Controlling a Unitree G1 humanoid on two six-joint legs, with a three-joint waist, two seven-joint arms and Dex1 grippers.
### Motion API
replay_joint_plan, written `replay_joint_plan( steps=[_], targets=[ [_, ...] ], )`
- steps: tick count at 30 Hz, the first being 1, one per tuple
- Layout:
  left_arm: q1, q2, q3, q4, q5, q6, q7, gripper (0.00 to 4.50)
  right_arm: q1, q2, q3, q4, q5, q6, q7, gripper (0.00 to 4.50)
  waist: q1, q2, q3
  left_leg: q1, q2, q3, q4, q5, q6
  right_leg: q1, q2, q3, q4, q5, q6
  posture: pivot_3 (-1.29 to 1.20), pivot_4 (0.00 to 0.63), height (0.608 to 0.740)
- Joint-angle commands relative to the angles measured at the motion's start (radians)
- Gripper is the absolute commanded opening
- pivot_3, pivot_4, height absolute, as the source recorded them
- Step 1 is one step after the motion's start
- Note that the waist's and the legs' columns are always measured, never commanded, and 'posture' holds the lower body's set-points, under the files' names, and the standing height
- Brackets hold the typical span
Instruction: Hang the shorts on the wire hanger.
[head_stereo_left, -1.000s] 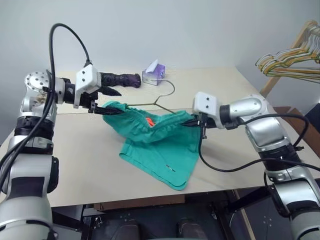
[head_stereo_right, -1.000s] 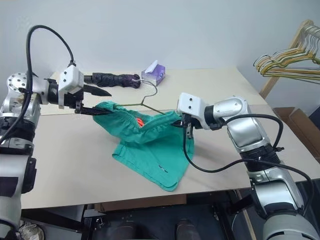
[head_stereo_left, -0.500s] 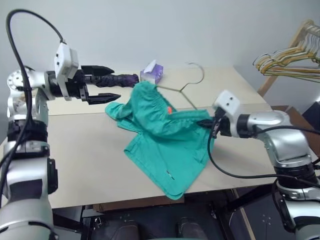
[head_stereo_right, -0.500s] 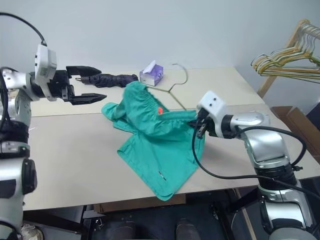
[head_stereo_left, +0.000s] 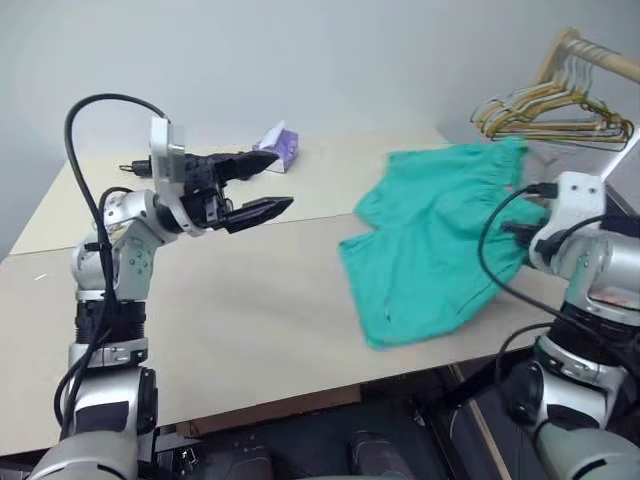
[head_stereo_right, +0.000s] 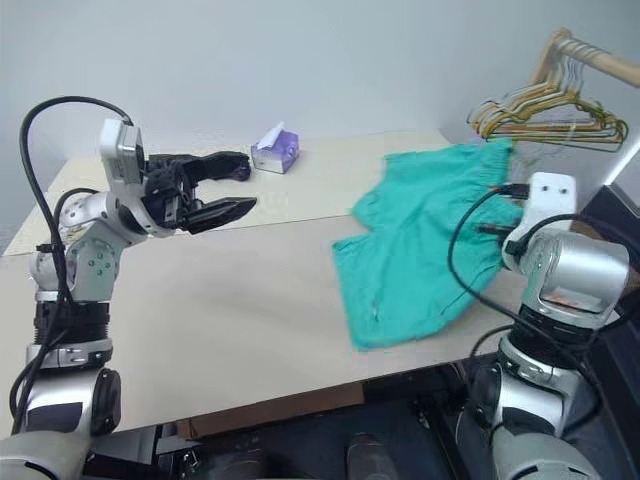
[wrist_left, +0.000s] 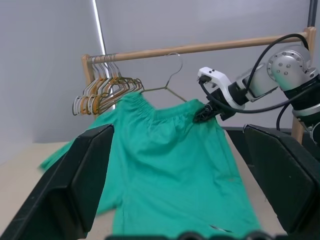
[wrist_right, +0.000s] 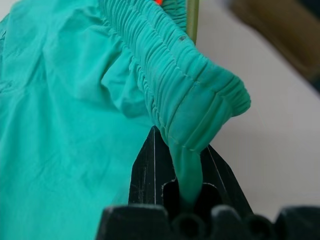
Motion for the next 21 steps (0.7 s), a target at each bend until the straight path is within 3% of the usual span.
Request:
replay_joint_plan(
  steps=[1, 8, 17, 21],
  targets=[
    [-0.020, -0.005, 0.005, -0.051, -0.033, 0.012, 0.018, 4.49, -0.104, 0.030, -0.110, -0.002, -0.125, 0.008, -0.122, 0.00, -0.015, 0.001, -0.001, 0.000, 0.000, 0.000, 0.000, 0.000, 0.000, 0.000, 0.000, 0.000, 0.000, 0.000, 0.000, -0.18, 0.000, 0.740],
    [-0.006, -0.009, 0.005, -0.105, -0.056, 0.036, 0.056, 4.49, -0.302, -0.050, -0.215, 0.212, -0.174, -0.063, -0.284, 0.00, -0.057, 0.011, -0.003, 0.001, -0.001, 0.000, -0.001, 0.000, 0.000, 0.001, -0.001, 0.001, -0.001, 0.000, 0.000, -0.17, 0.000, 0.740],
    [0.019, -0.002, 0.016, -0.175, -0.074, 0.053, 0.100, 4.49, -0.555, -0.188, -0.365, 0.718, -0.045, -0.344, -0.446, 0.00, -0.082, 0.017, -0.002, 0.018, -0.001, 0.001, -0.012, 0.000, 0.000, 0.017, 0.000, 0.002, -0.008, 0.000, 0.000, -0.13, 0.000, 0.740],
    [0.017, -0.009, 0.055, -0.208, -0.146, 0.075, 0.117, 4.49, -0.632, -0.277, -0.346, 0.934, 0.010, -0.462, -0.506, 0.00, -0.082, 0.019, 0.000, 0.018, -0.002, 0.001, -0.014, 0.000, 0.000, 0.016, 0.000, 0.003, -0.009, 0.000, 0.000, -0.12, 0.000, 0.740]
  ],
)
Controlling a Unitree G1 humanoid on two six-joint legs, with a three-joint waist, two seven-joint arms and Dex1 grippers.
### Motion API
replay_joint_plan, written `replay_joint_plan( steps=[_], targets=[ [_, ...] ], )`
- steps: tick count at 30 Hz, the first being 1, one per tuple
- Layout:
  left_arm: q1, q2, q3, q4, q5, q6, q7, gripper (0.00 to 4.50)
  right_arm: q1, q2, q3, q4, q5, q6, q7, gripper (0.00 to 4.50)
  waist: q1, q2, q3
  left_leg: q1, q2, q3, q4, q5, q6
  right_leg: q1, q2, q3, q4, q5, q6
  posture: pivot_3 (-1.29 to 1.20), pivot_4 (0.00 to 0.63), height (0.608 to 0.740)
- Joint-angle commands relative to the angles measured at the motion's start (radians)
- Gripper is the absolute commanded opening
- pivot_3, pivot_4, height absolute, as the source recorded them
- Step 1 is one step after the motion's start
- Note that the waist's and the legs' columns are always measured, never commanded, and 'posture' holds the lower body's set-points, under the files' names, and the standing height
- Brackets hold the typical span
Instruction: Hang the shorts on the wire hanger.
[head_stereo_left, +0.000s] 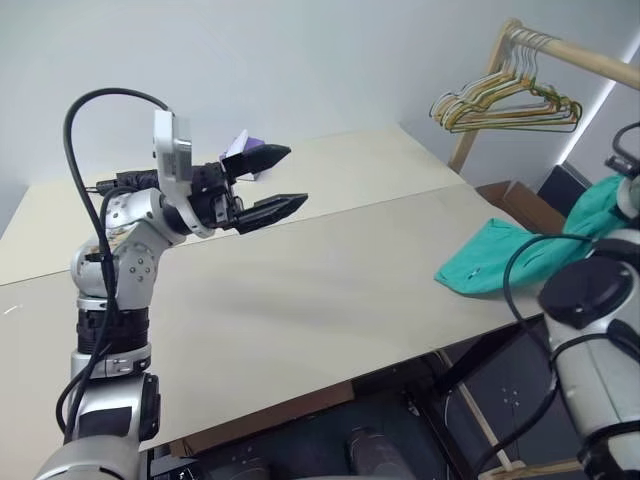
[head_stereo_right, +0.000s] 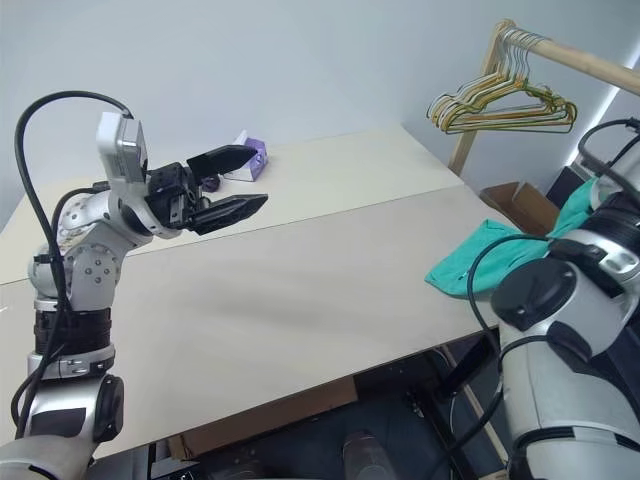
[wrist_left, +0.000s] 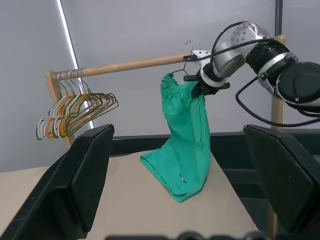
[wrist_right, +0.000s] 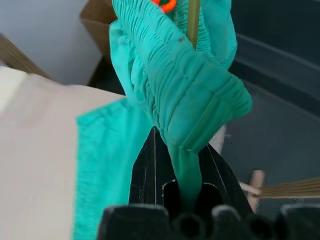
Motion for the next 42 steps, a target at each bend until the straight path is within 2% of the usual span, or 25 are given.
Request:
replay_joint_plan(
  steps=[1, 6, 13, 19, 31, 34, 39, 42],
  targets=[
    [-0.007, 0.003, 0.057, -0.072, -0.082, 0.014, 0.021, 4.49, -0.086, -0.077, 0.009, 0.139, 0.067, -0.129, -0.057, 0.00, 0.001, 0.001, 0.000, 0.000, 0.000, 0.000, -0.001, 0.000, 0.000, 0.000, 0.000, 0.000, -0.001, 0.000, 0.000, -0.12, 0.000, 0.740],
    [0.000, -0.013, 0.082, -0.100, -0.147, 0.028, 0.058, 4.49, -0.138, -0.165, -0.013, 0.339, 0.161, -0.206, -0.136, 0.00, 0.009, 0.001, 0.001, 0.000, 0.000, 0.001, -0.001, 0.000, 0.000, 0.001, 0.000, 0.000, -0.004, 0.000, 0.000, -0.11, 0.000, 0.740],
    [0.012, -0.011, 0.052, -0.110, -0.138, 0.012, 0.071, 4.49, -0.128, -0.246, -0.003, 0.505, 0.261, -0.269, -0.215, 0.00, 0.027, 0.002, 0.002, 0.002, 0.000, 0.001, -0.002, 0.000, 0.000, 0.004, 0.000, 0.000, -0.007, 0.000, 0.000, -0.10, 0.000, 0.740],
    [0.030, -0.014, 0.050, -0.123, -0.155, 0.019, 0.078, 4.49, -0.082, -0.271, 0.014, 0.548, 0.323, -0.292, -0.261, 0.00, 0.031, 0.002, 0.002, 0.002, 0.000, 0.001, -0.002, 0.000, 0.000, 0.005, 0.000, 0.000, -0.008, 0.000, 0.000, -0.10, 0.000, 0.740],
    [0.031, -0.010, 0.037, -0.129, -0.163, 0.026, 0.085, 4.49, -0.033, -0.300, 0.077, 0.563, 0.391, -0.321, -0.274, 0.00, 0.049, 0.002, 0.002, 0.004, 0.000, 0.001, -0.002, 0.000, 0.000, 0.009, 0.000, 0.000, -0.009, 0.000, 0.000, -0.09, 0.000, 0.740],
    [0.047, -0.011, 0.038, -0.145, -0.169, 0.031, 0.091, 4.49, -0.009, -0.303, 0.129, 0.551, 0.373, -0.325, -0.243, 0.00, 0.054, 0.002, 0.002, 0.004, 0.000, 0.001, -0.002, 0.000, 0.000, 0.009, 0.001, 0.000, -0.010, 0.000, 0.000, -0.09, 0.000, 0.740],
    [0.047, -0.017, 0.045, -0.158, -0.190, 0.042, 0.099, 4.50, 0.008, -0.307, 0.193, 0.531, 0.369, -0.329, -0.248, 1.54, 0.057, 0.003, 0.002, 0.004, -0.001, 0.001, -0.002, 0.000, 0.000, 0.010, 0.001, 0.000, -0.012, 0.000, 0.000, -0.09, 0.000, 0.740],
    [0.041, -0.018, 0.047, -0.157, -0.203, 0.044, 0.098, 4.50, 0.002, -0.300, 0.234, 0.516, 0.361, -0.331, -0.246, 2.64, 0.057, 0.003, 0.002, 0.004, -0.001, 0.000, -0.002, 0.000, 0.000, 0.010, 0.001, 0.000, -0.011, 0.000, 0.000, -0.09, 0.000, 0.740]
  ],
)
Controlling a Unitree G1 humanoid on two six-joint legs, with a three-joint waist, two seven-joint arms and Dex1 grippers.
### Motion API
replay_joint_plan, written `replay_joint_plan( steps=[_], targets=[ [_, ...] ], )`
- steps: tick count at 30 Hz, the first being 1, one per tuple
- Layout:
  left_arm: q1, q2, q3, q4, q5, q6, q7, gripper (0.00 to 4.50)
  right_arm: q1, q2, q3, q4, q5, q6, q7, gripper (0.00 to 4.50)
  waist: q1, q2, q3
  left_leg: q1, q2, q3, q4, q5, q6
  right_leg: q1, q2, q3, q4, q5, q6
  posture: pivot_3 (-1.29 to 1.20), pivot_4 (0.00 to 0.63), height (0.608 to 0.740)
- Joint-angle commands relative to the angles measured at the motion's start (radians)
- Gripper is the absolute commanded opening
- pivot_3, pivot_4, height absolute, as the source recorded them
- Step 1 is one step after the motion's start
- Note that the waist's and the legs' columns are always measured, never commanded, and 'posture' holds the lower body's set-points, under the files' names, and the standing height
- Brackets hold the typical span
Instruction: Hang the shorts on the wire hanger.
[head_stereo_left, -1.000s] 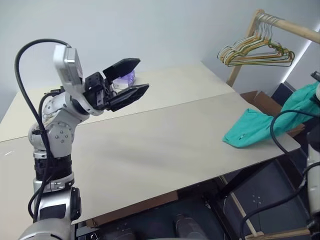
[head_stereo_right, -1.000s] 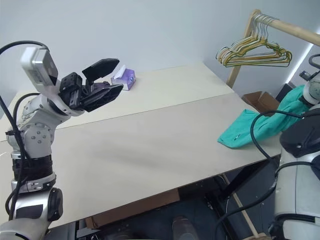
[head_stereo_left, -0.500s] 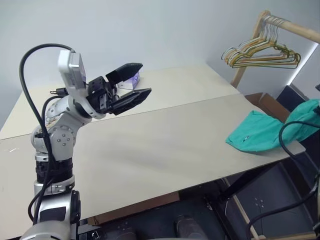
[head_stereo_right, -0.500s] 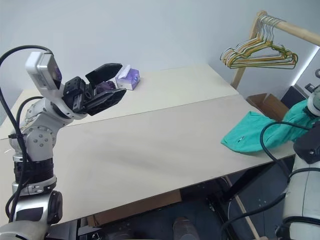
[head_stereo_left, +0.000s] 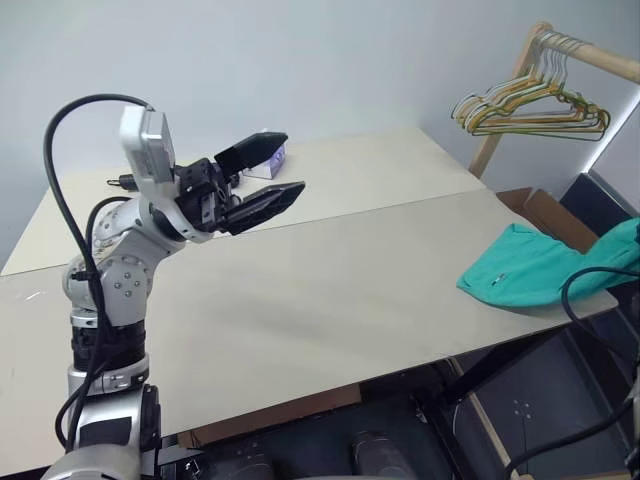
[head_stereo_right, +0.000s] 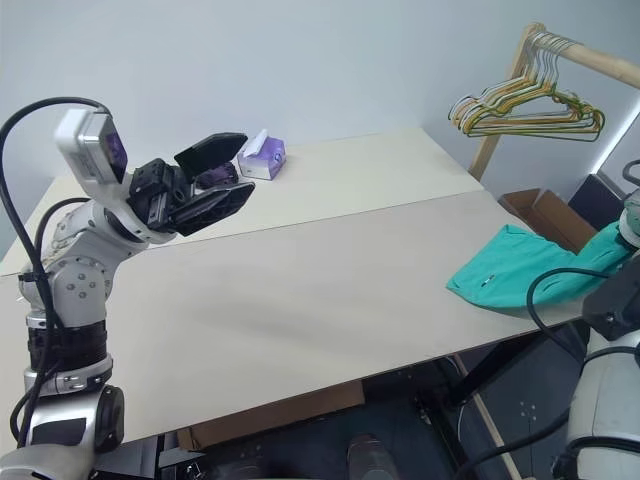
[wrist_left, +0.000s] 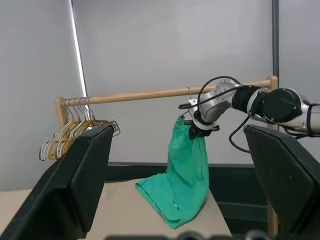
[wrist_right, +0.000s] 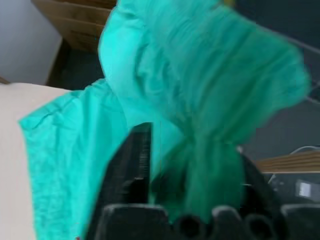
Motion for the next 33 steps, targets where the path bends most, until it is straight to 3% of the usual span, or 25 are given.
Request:
replay_joint_plan(
  steps=[1, 5, 11, 17, 21, 23, 26, 28, 33],
  targets=[
    [-0.024, 0.000, 0.011, -0.023, -0.027, 0.002, 0.003, 4.50, -0.031, -0.001, 0.055, -0.054, -0.014, -0.019, -0.004, 3.05, 0.000, 0.000, 0.000, 0.000, 0.000, 0.000, 0.000, 0.000, 0.000, 0.000, 0.000, 0.000, 0.000, 0.000, 0.000, -0.09, 0.000, 0.740],
    [-0.026, -0.001, 0.005, -0.019, -0.027, -0.005, -0.001, 4.50, -0.034, 0.015, 0.142, -0.105, -0.064, -0.022, -0.027, 4.48, 0.000, 0.000, 0.000, 0.000, 0.000, 0.000, 0.000, 0.000, 0.000, 0.000, 0.000, 0.000, 0.000, 0.000, 0.000, -0.08, 0.000, 0.740],
    [-0.019, -0.006, 0.003, -0.021, -0.026, -0.007, -0.001, 4.50, -0.045, 0.070, 0.287, -0.218, -0.165, -0.003, -0.064, 4.48, 0.001, 0.000, 0.000, 0.000, 0.000, 0.000, 0.000, 0.000, 0.000, 0.000, 0.000, 0.000, 0.000, 0.000, 0.000, -0.07, 0.000, 0.740],
    [0.003, -0.009, 0.018, -0.029, -0.018, -0.009, 0.041, 4.50, -0.013, 0.125, 0.564, -0.357, -0.395, -0.094, -0.072, 4.48, 0.009, 0.001, 0.000, 0.000, 0.000, -0.001, 0.000, 0.000, 0.000, -0.001, 0.000, 0.000, 0.002, 0.000, 0.000, -0.04, 0.000, 0.740],
    [0.045, 0.018, 0.040, -0.034, 0.007, -0.006, 0.085, 4.50, 0.019, 0.185, 0.652, -0.474, -0.416, -0.114, 0.077, 4.48, 0.015, 0.001, 0.000, 0.000, 0.000, 0.000, 0.000, 0.000, 0.000, -0.001, 0.000, 0.001, 0.002, 0.000, 0.000, 0.00, 0.000, 0.740],
    [0.069, 0.038, 0.048, -0.038, 0.016, -0.006, 0.096, 4.50, 0.096, 0.211, 0.615, -0.620, -0.356, -0.177, 0.175, 4.48, 0.025, 0.001, -0.001, 0.001, 0.000, -0.001, 0.000, 0.000, 0.000, -0.001, 0.000, 0.001, 0.002, 0.000, 0.000, 0.03, 0.000, 0.740],
    [0.123, 0.080, 0.062, -0.053, 0.040, 0.002, 0.130, 4.50, 0.284, 0.226, 0.633, -0.881, -0.255, -0.271, 0.447, 4.48, 0.054, 0.001, -0.001, 0.001, 0.000, -0.003, 0.001, 0.000, 0.000, 0.000, 0.001, -0.001, 0.003, 0.000, 0.000, 0.08, 0.000, 0.740],
    [0.151, 0.096, 0.069, -0.059, 0.045, 0.000, 0.141, 4.50, 0.340, 0.233, 0.639, -0.958, -0.224, -0.258, 0.551, 4.48, 0.075, 0.001, -0.001, 0.001, 0.000, -0.003, 0.000, 0.000, 0.000, 0.000, 0.001, -0.002, 0.002, 0.000, 0.000, 0.10, 0.000, 0.740],
    [0.295, 0.147, 0.063, -0.091, 0.105, -0.008, 0.152, 4.50, 0.554, 0.165, 0.801, -1.153, -0.132, -0.272, 1.004, 4.48, 0.139, 0.000, 0.000, -0.001, 0.000, -0.003, 0.000, 0.000, 0.000, -0.002, 0.000, -0.002, 0.002, 0.000, 0.000, 0.15, 0.000, 0.740]
  ],
)
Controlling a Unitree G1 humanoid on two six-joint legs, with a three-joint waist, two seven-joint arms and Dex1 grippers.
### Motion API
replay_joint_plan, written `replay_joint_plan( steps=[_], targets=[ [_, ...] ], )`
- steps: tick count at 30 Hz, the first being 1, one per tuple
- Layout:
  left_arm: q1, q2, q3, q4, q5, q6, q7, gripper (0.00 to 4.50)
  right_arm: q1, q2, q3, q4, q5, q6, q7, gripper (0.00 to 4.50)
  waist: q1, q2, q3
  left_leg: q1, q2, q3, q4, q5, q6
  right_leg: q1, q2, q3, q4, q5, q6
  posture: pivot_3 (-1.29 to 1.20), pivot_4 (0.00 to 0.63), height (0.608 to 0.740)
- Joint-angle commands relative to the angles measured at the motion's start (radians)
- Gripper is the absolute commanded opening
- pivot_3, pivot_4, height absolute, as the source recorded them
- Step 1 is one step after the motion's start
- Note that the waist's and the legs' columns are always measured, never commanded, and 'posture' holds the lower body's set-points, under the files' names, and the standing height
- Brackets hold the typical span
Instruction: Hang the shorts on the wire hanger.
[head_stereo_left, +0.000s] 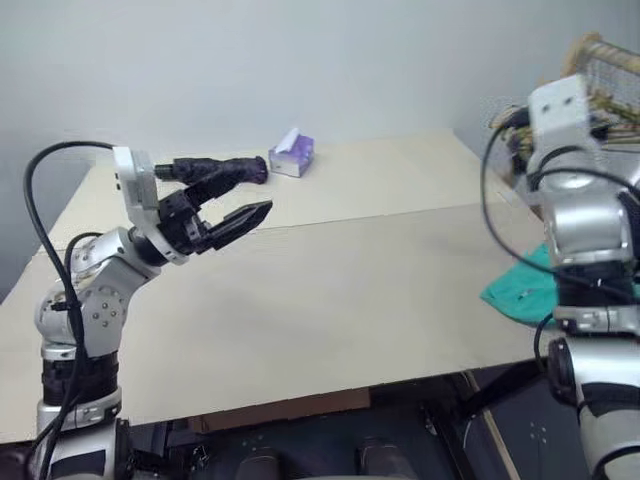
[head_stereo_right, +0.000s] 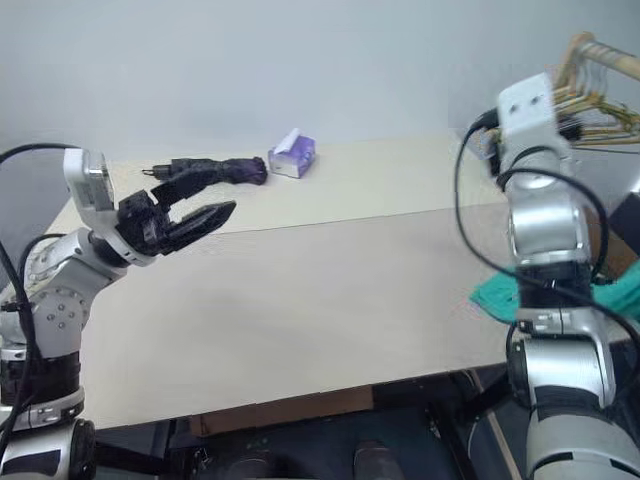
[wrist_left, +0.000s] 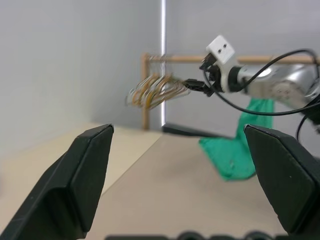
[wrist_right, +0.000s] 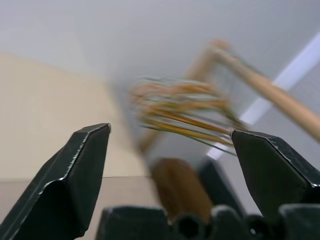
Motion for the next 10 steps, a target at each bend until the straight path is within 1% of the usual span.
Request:
replay_joint_plan(
  steps=[1, 4, 6, 8, 10],
  targets=[
    [0.052, 0.031, 0.014, -0.039, 0.036, -0.010, 0.002, 4.50, 0.078, -0.040, 0.060, -0.137, 0.065, -0.015, 0.248, 4.48, 0.022, -0.001, 0.001, 0.000, 0.000, 0.000, 0.000, 0.000, 0.000, 0.000, 0.000, 0.000, 0.000, 0.000, 0.000, 0.15, 0.000, 0.740],
    [0.113, 0.058, 0.005, -0.029, 0.071, -0.006, -0.014, 4.50, 0.175, -0.076, 0.095, -0.172, 0.085, -0.046, 0.389, 4.48, 0.061, -0.004, 0.002, -0.001, 0.000, 0.000, 0.001, 0.000, 0.000, 0.000, 0.000, -0.001, 0.000, 0.000, -0.001, 0.17, 0.000, 0.740],
    [0.131, 0.075, -0.006, -0.018, 0.100, -0.013, -0.022, 4.50, 0.211, -0.101, 0.118, -0.185, 0.071, -0.076, 0.452, 4.48, 0.084, -0.004, 0.002, -0.001, 0.000, 0.001, 0.001, 0.000, 0.000, -0.001, 0.000, -0.001, 0.000, 0.000, -0.001, 0.18, 0.000, 0.740],
    [0.140, 0.093, -0.018, -0.005, 0.132, -0.021, -0.031, 4.50, 0.244, -0.130, 0.145, -0.199, 0.047, -0.130, 0.502, 4.48, 0.097, -0.005, 0.002, -0.001, 0.000, 0.001, 0.001, 0.000, 0.000, -0.001, 0.000, -0.001, 0.000, 0.000, -0.001, 0.18, 0.000, 0.740],
    [0.141, 0.109, -0.028, 0.006, 0.162, -0.020, -0.036, 4.50, 0.270, -0.142, 0.161, -0.213, 0.027, -0.166, 0.529, 4.48, 0.099, -0.006, 0.002, -0.001, 0.000, 0.001, 0.001, 0.000, 0.000, -0.001, 0.000, -0.001, 0.000, 0.000, -0.001, 0.19, 0.000, 0.740]
  ],
)
